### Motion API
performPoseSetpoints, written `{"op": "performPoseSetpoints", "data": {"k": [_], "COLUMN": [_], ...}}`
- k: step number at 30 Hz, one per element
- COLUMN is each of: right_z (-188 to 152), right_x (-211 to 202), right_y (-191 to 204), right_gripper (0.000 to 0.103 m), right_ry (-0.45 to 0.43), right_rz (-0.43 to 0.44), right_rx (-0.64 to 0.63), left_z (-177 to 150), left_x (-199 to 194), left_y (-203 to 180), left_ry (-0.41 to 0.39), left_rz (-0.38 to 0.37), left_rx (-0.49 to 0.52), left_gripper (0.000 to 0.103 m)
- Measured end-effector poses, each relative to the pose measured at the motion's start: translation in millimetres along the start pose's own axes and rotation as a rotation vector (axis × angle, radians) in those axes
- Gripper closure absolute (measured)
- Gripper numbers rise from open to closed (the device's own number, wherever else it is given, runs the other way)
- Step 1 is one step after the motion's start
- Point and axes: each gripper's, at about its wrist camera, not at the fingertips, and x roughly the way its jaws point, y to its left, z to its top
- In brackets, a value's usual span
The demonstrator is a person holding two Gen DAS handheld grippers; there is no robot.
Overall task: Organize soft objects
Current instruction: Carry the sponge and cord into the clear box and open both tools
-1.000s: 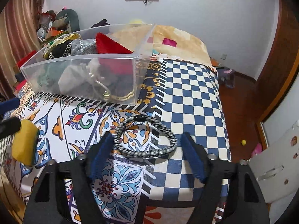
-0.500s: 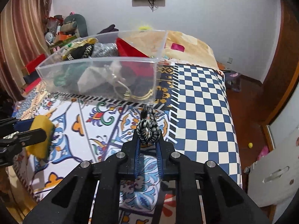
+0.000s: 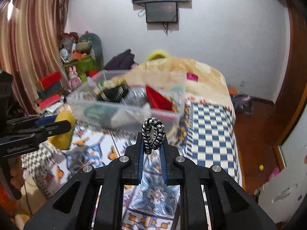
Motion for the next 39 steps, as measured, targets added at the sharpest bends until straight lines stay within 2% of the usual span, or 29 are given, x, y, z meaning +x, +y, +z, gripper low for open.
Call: {"op": "performPoseSetpoints", "data": {"k": [10, 16, 23, 32, 36, 38, 39], "right_z": [44, 62, 69, 66, 62, 60, 59], "right_x": [0, 11, 39, 83, 93, 93, 92], "right_y": [15, 21, 28, 39, 37, 34, 33], "right_gripper": [0.089, 0.089, 0.089, 0.088, 0.072, 0.056, 0.053], "right_ry": [-0.138, -0.173, -0.139, -0.039, 0.008, 0.021, 0.023], "right_rz": [0.04, 0.061, 0.093, 0.066, 0.048, 0.045, 0.043], "right_rx": [-0.016, -0.013, -0.008, -0.055, -0.06, -0.055, -0.052], "left_z": [51, 71, 78, 70, 68, 67, 67], "left_x": [3, 21, 53, 85, 88, 88, 87], "left_y": [6, 18, 32, 41, 38, 37, 37], "left_ry": [-0.113, -0.121, -0.076, 0.0, 0.008, 0.009, 0.012], "left_rz": [0.05, 0.096, 0.119, 0.148, 0.156, 0.156, 0.154], "left_rx": [0.01, 0.017, -0.006, -0.037, -0.017, -0.01, -0.01], "left_gripper": [0.063, 0.063, 0.063, 0.062, 0.059, 0.054, 0.053]}}
